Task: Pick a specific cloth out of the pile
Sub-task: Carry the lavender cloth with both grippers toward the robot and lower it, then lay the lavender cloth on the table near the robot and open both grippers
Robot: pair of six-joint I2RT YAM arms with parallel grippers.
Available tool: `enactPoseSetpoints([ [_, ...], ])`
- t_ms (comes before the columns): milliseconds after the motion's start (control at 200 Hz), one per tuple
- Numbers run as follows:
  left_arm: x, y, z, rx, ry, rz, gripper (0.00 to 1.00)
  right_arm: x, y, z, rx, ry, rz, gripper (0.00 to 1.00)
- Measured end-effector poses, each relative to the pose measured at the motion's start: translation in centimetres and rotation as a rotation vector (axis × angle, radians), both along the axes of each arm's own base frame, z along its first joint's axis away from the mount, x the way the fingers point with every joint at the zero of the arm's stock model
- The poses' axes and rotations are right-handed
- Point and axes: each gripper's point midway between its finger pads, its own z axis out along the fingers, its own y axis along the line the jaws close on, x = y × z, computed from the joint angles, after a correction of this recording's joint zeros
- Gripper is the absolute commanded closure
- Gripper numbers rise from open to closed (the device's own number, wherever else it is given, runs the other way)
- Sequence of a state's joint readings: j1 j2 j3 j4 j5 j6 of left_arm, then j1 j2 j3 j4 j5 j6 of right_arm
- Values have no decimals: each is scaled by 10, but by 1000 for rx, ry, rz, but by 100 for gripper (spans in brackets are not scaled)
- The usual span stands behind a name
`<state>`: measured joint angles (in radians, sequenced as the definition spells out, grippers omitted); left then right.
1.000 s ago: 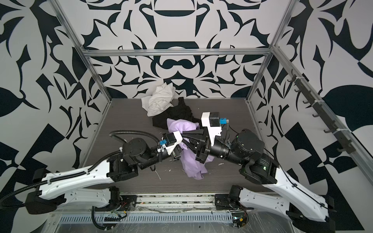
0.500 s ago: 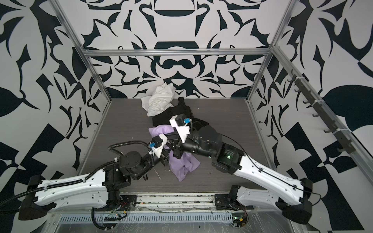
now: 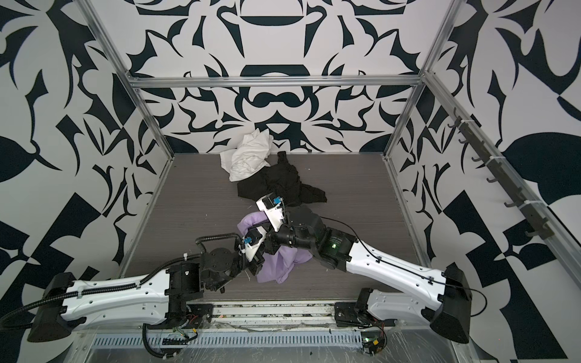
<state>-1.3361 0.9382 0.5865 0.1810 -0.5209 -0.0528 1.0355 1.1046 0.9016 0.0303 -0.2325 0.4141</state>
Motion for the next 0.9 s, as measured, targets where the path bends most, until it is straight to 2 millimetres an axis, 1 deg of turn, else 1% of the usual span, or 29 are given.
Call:
enactPoseSetpoints([
  [175, -4, -6, -14, 3, 62, -21, 100, -5, -15, -10, -4, 10, -12, 100],
  [455, -5, -17, -57, 45, 165, -7, 100, -4, -43, -50, -69, 83, -64, 100],
  [570, -4, -20, -68, 56, 191, 2, 100, 0, -55, -61, -76, 110, -86, 100],
  [755, -1, -27, -79, 64, 207, 11, 100, 8, -74, -77, -82, 155, -128, 100],
  [900, 1, -34, -101, 106, 221, 17, 100, 10, -83, -99, -106, 204, -149, 100],
])
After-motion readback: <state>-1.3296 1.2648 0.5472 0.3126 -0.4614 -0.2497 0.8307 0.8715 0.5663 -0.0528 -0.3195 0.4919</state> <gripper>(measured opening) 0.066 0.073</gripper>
